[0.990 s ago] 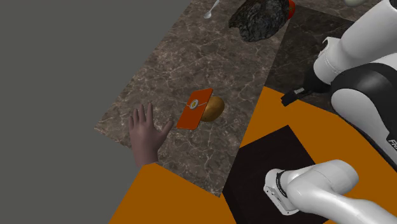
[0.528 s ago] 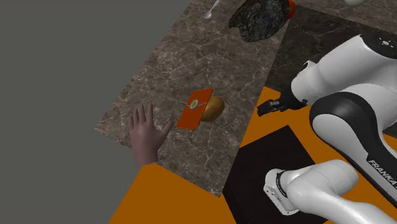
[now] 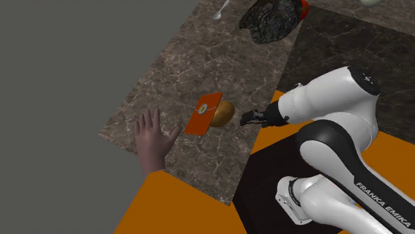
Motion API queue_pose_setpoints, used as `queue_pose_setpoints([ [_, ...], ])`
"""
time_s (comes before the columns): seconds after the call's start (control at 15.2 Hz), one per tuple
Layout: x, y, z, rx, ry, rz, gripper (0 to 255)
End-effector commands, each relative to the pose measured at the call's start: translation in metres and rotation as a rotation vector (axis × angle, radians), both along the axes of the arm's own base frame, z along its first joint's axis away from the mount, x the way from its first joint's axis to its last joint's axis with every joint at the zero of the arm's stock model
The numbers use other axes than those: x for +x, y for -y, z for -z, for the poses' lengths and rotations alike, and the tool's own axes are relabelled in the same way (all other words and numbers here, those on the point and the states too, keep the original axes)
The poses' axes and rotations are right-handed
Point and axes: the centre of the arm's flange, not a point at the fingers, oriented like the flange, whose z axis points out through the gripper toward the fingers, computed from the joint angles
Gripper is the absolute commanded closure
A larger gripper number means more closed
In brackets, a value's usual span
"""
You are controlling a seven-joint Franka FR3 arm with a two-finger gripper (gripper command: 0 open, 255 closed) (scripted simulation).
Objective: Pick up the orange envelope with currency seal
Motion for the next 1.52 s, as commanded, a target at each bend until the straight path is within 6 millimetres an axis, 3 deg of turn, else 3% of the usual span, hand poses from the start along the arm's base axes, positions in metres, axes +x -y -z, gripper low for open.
queue_pose_setpoints([
  [0.0, 0.002, -0.018, 0.008, 0.065, 0.021, 0.057, 0],
  [0.73, 0.043, -0.118, 0.03, 0.389, 0.129, 0.338, 0],
  [1.39, 0.045, -0.122, 0.07, 0.405, 0.135, 0.352, 0],
  [1.45, 0.045, -0.123, 0.071, 0.404, 0.135, 0.352, 255],
])
